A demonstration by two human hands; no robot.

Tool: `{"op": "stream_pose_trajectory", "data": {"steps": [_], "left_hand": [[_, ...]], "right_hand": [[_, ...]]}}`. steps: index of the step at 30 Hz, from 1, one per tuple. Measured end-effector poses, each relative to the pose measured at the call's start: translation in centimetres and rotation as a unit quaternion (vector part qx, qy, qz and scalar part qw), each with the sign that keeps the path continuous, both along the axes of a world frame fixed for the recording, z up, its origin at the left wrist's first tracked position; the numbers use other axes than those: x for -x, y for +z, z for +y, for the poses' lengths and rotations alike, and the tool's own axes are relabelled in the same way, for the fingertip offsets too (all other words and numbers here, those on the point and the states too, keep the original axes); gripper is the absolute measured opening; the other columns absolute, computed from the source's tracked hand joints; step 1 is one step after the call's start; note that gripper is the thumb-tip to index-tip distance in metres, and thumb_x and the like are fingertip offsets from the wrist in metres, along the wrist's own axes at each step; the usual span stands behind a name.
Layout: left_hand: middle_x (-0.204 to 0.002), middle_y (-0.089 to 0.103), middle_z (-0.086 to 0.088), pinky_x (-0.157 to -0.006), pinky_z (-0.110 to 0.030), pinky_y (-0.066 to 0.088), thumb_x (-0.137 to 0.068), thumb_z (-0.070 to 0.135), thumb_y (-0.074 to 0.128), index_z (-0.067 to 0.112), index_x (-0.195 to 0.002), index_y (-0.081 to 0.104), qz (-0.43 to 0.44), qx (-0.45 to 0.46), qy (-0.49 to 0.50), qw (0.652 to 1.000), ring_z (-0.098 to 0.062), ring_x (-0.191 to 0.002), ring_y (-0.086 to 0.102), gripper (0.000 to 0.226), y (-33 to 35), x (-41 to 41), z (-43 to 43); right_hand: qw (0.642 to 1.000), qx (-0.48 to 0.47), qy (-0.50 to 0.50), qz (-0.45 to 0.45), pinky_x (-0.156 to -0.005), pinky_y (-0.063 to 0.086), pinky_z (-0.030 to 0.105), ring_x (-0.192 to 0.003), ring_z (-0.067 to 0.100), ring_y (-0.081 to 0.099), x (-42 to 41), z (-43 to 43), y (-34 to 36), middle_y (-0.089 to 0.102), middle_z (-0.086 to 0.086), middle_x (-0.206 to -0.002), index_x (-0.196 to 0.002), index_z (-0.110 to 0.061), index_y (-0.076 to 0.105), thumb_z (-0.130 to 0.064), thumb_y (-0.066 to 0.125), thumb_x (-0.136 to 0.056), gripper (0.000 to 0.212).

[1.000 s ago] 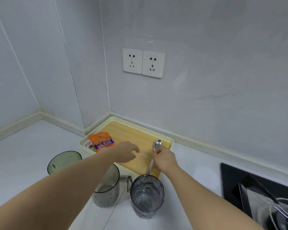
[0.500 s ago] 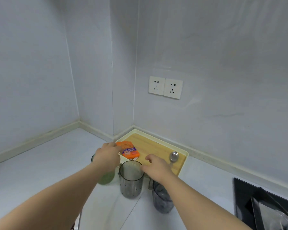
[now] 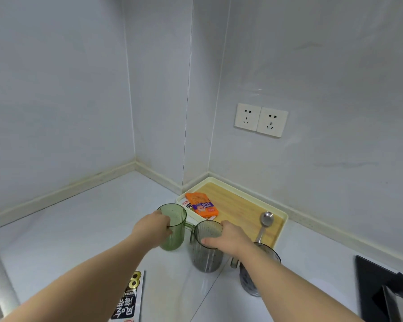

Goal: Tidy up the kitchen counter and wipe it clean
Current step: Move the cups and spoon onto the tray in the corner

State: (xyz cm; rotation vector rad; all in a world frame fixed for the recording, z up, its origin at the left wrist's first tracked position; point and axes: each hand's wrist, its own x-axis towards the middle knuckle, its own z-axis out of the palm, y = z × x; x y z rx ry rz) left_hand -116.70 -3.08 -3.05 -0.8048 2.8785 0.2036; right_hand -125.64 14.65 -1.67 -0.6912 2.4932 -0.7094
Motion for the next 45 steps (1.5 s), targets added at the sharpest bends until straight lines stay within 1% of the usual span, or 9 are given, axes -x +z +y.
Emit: {"op": "stream_pose_trajectory", "data": {"steps": [4, 9, 14, 17, 20, 24, 30, 34, 45], "left_hand": [[-0.123, 0.044, -0.006, -0.079, -0.032, 0.046, -0.095, 0.023, 0.046, 0.01, -0.115, 0.06, -0.007, 0.047, 0.006, 0.999, -0.024, -0.094, 0.053, 0.028, 0.6, -0.8, -1.6], [-0.124, 0.039, -0.008, -0.085, -0.031, 0.042, -0.087, 0.003, 0.041, 0.015, -0.126, 0.049, 0.051, 0.062, 0.055, 0.995, -0.027, -0.111, 0.045, 0.042, 0.7, -1.5, -1.2], [-0.121, 0.039, -0.011, -0.083, -0.035, 0.044, -0.093, 0.023, 0.043, 0.01, -0.124, 0.039, 0.146, -0.068, 0.144, 0.976, -0.03, -0.109, 0.05, 0.033, 1.0, -0.8, 1.6], [-0.121, 0.047, -0.009, -0.081, -0.035, 0.045, -0.094, 0.043, 0.044, 0.01, -0.121, 0.045, 0.123, -0.095, 0.173, 0.973, -0.029, -0.107, 0.056, 0.043, 0.2, -0.9, 1.9], [-0.096, 0.057, -0.003, -0.076, -0.029, 0.045, -0.092, 0.051, 0.042, 0.012, -0.108, 0.059, 0.081, -0.103, 0.181, 0.975, -0.024, -0.088, 0.057, 0.045, -0.4, -1.2, 1.5], [-0.079, 0.052, -0.002, -0.071, -0.027, 0.043, -0.092, 0.045, 0.046, 0.01, -0.088, 0.057, 0.103, -0.165, 0.214, 0.957, -0.024, -0.079, 0.053, 0.036, -0.5, -1.2, 1.6], [-0.068, 0.057, -0.009, -0.066, -0.031, 0.055, -0.089, 0.017, 0.046, 0.007, -0.07, 0.048, 0.153, -0.322, 0.261, 0.897, -0.027, -0.063, 0.056, 0.022, -0.9, -0.8, 1.5], [-0.025, 0.04, 0.001, -0.045, -0.02, 0.033, -0.093, 0.013, 0.041, 0.009, -0.054, 0.038, 0.16, -0.371, 0.289, 0.868, -0.019, -0.038, 0.038, 0.039, -0.7, -1.2, 1.1], [-0.049, 0.046, -0.006, -0.042, -0.017, 0.033, -0.09, 0.009, 0.042, 0.008, -0.06, 0.043, 0.274, -0.405, 0.199, 0.849, -0.015, -0.037, 0.037, 0.03, 4.1, 1.6, 0.7]], "right_hand": [[0.998, -0.031, 0.013, -0.056, -0.086, 0.039, 0.023, -0.122, 0.02, 0.048, -0.1, -0.3, 0.3, 0.049, 0.006, -0.133, -0.133, -0.009, 0.041, -0.043, 0.072, -0.078, 0.072], [0.998, -0.04, -0.028, -0.042, -0.081, 0.036, 0.023, -0.124, 0.025, 0.047, -0.5, -1.5, 0.0, 0.046, 0.012, -0.134, -0.137, -0.004, 0.034, -0.04, 0.057, -0.09, 0.063], [0.985, 0.044, -0.134, -0.102, -0.076, 0.036, 0.024, -0.1, 0.027, 0.051, -0.8, -3.3, -0.8, 0.051, 0.014, -0.114, -0.133, 0.002, 0.042, -0.025, 0.043, -0.097, 0.045], [0.98, 0.067, -0.129, -0.136, -0.066, 0.039, 0.023, -0.085, 0.021, 0.048, -1.5, -3.6, -0.8, 0.052, 0.01, -0.105, -0.129, 0.0, 0.044, -0.028, 0.051, -0.094, 0.046], [0.98, 0.033, -0.067, -0.185, -0.062, 0.038, 0.023, -0.081, 0.014, 0.048, -2.0, -2.9, -0.5, 0.052, 0.003, -0.1, -0.124, -0.009, 0.044, -0.037, 0.067, -0.082, 0.055], [0.98, -0.086, 0.018, -0.177, -0.078, 0.041, 0.029, -0.098, 0.019, 0.049, -1.9, -1.7, -0.8, 0.052, 0.005, -0.112, -0.126, -0.011, 0.049, -0.035, 0.072, -0.078, 0.058], [0.986, -0.142, 0.047, -0.074, -0.045, 0.03, 0.019, -0.055, 0.009, 0.041, -1.5, -1.3, -1.7, 0.043, 0.001, -0.066, -0.091, -0.012, 0.052, -0.029, 0.058, -0.09, 0.019], [0.989, -0.051, -0.007, -0.14, -0.042, 0.038, 0.019, -0.043, 0.011, 0.049, -1.5, -1.4, -2.0, 0.051, 0.006, -0.059, -0.066, -0.012, 0.05, -0.023, 0.052, -0.094, 0.03], [0.947, 0.223, -0.164, -0.164, -0.043, 0.05, 0.026, -0.049, 0.02, 0.054, 1.4, -2.8, 1.4, 0.05, 0.009, -0.069, -0.096, -0.002, 0.048, -0.022, 0.049, -0.097, 0.02]]}}
